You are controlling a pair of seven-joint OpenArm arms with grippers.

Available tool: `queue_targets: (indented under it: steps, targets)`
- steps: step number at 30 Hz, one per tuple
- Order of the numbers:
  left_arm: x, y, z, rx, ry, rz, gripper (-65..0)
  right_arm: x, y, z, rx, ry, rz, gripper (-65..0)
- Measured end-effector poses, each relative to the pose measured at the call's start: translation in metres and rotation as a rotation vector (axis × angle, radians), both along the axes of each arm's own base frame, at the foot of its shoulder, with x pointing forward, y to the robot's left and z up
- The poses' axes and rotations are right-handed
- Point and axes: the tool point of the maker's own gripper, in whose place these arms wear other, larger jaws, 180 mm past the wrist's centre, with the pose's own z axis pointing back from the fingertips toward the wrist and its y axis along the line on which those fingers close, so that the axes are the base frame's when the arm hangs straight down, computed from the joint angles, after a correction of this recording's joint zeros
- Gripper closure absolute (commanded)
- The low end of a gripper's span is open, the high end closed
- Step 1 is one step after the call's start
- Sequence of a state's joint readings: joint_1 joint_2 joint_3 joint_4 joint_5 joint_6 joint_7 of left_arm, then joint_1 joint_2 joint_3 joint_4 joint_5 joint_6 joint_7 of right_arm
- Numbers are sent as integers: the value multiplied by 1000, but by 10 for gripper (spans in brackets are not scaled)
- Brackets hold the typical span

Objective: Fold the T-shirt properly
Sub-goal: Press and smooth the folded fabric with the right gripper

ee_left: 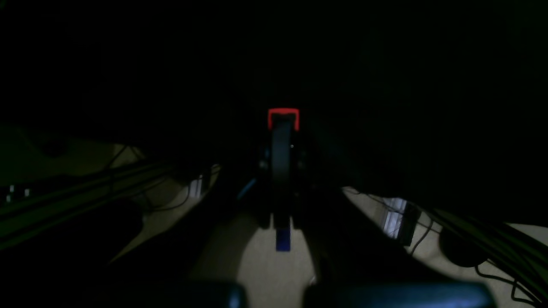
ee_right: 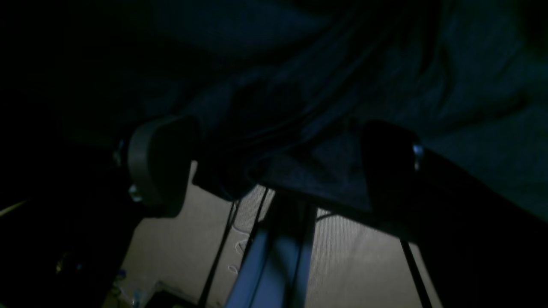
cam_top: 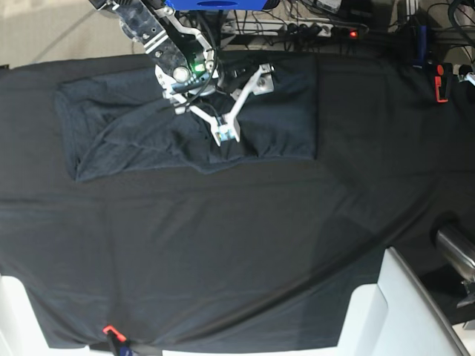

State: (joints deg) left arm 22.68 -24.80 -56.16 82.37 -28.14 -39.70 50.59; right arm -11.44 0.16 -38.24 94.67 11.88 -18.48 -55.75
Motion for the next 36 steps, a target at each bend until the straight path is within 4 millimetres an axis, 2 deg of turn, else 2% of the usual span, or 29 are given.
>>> queue_targets:
  steps: [5,10,13,19,23,26,29,36]
  targets:
    - [-1,0,-1,-2,2,1,0,-1,-2,-5,-9,9,-1,-321]
    - [0,-1,-1,-3,-2,1,0,-2,-2,-5,-11,16,-2,0]
    - [0,-2,-1,-7,-3,3,0,0,-8,-7,-9,27,-29,-32]
    - [0,-3,-3,-11,-3,3,0,-2,-35,-16,-46,57,-104,-32]
    - [1,-4,-4,-13,-1,-2,0,-3,-34,-16,-38,53,-110,-32]
    - [5,-16,-12,-30,20,-38,0,-12,-38,-20,-50,86,-165,-32]
    - [7,-21,-15,-39,25,-52,0,-8,-46,-20,-76,89,-254,-32]
    - [6,-21,-15,-38,26,-52,0,-5,-47,-20,-77,85,-259,-39]
